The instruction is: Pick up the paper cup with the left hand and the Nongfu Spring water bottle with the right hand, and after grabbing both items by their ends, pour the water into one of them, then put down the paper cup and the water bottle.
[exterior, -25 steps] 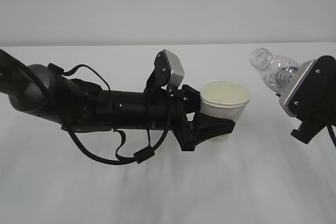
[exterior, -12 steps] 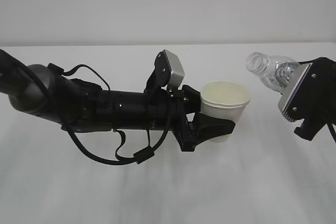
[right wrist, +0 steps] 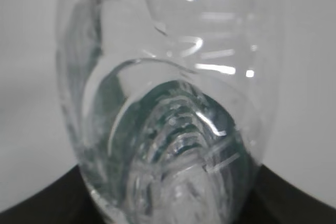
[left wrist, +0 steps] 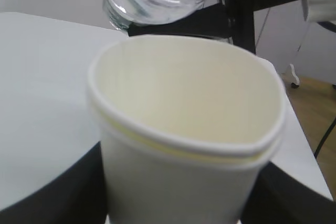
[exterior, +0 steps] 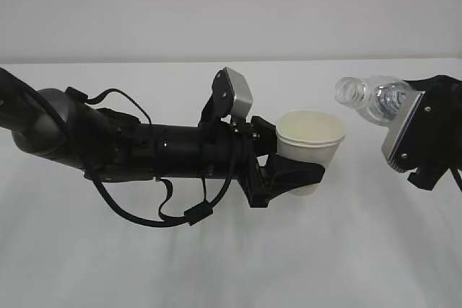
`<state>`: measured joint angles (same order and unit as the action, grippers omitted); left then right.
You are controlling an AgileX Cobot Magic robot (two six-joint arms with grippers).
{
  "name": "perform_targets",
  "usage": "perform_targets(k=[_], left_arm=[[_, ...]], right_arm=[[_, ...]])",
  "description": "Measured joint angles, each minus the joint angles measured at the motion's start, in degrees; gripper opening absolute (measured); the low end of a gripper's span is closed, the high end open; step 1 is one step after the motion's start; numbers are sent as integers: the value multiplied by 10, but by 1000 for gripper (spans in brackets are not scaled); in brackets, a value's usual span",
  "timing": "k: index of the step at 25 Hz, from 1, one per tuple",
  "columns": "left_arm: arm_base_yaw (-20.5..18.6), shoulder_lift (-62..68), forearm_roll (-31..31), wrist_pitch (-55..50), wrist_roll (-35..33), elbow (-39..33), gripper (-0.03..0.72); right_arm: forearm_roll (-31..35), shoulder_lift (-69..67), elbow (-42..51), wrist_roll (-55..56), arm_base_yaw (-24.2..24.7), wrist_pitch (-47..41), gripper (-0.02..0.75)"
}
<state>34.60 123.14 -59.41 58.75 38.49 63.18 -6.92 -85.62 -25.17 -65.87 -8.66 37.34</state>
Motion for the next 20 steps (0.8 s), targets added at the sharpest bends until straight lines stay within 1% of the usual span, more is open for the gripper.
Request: perform_targets(k=[5, 11, 16, 20], left_arm=[[5, 0, 0, 0, 9, 0, 475], [30, 0, -1, 0, 10, 0, 475], [31, 0, -1, -11, 10, 0, 474], [31, 0, 16, -11, 10, 0, 474]], right_arm=[[0, 0, 0, -16, 0, 0, 412], [0, 0, 0, -43, 0, 0, 412], [0, 0, 0, -52, 0, 0, 412], [0, 0, 0, -67, 0, 4, 412]])
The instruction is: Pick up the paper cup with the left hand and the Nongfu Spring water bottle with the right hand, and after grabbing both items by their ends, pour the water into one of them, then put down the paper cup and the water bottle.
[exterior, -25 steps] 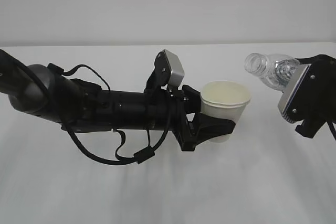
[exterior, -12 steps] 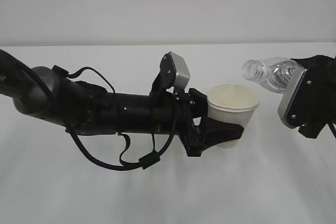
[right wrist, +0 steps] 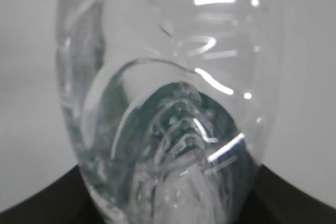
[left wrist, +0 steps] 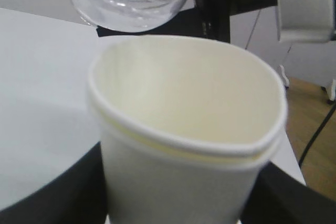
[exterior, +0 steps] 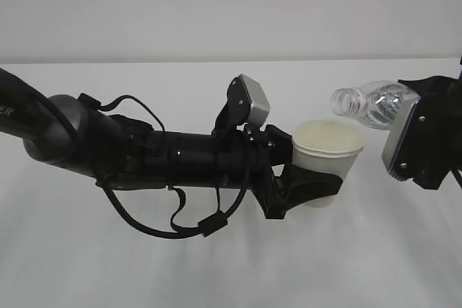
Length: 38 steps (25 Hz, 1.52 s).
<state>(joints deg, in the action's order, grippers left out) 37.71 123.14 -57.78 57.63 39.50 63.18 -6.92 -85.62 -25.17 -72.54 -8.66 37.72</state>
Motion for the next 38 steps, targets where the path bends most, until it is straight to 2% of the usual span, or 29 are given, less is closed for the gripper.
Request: perform_targets(k=[8, 38], left_arm=[[0, 0, 20, -1, 0, 0, 474], [0, 0, 15, -14, 1, 0, 474]], right_arm=[[4, 0, 0, -27, 0, 20, 412], [19, 0, 0, -108, 0, 43, 411]])
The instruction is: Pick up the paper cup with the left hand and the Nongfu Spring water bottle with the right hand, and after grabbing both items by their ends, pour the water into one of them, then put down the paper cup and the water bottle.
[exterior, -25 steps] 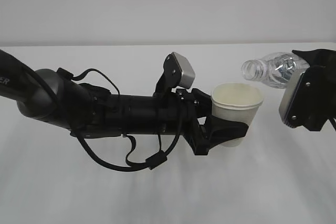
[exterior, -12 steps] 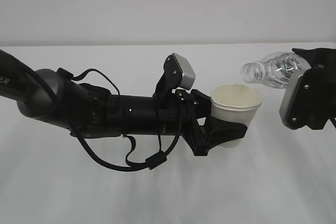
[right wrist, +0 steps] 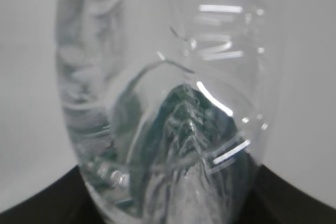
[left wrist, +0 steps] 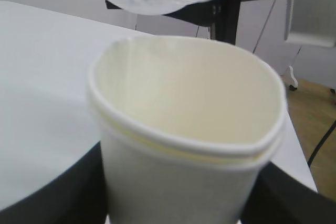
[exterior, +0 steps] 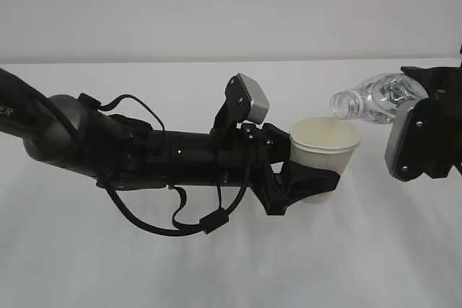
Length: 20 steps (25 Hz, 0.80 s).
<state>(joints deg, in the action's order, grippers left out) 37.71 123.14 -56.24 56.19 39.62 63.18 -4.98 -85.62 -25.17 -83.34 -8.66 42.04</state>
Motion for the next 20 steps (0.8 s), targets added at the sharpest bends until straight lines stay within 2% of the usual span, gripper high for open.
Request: perform_targets(k=[20], left_arm=[[0, 0, -10, 0, 1, 0, 474]], right_arm=[[4, 0, 0, -33, 0, 13, 411]])
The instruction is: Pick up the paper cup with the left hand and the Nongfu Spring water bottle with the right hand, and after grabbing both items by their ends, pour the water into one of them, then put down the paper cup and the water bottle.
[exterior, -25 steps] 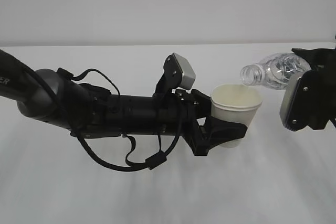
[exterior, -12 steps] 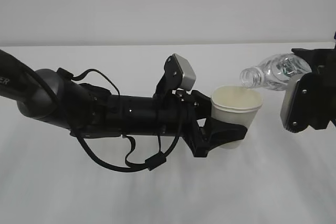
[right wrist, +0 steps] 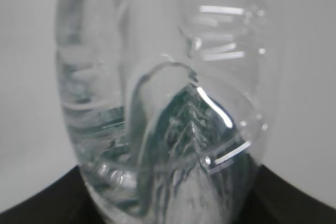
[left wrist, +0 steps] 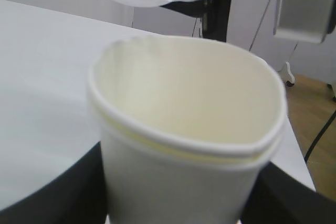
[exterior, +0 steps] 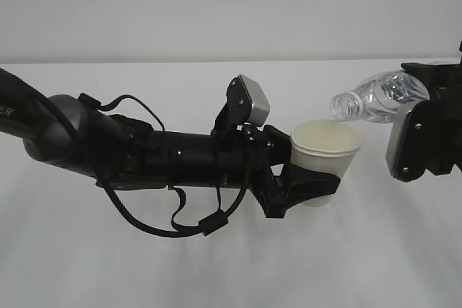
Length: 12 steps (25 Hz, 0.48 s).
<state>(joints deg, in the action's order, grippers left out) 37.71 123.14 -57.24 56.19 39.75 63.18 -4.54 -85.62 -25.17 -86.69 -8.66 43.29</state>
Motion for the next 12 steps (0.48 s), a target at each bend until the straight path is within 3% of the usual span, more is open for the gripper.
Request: perform_targets(k=[12], left_arm=[[0, 0, 0, 0, 0, 0, 474]], right_arm=[[0, 0, 0, -8, 0, 14, 410]])
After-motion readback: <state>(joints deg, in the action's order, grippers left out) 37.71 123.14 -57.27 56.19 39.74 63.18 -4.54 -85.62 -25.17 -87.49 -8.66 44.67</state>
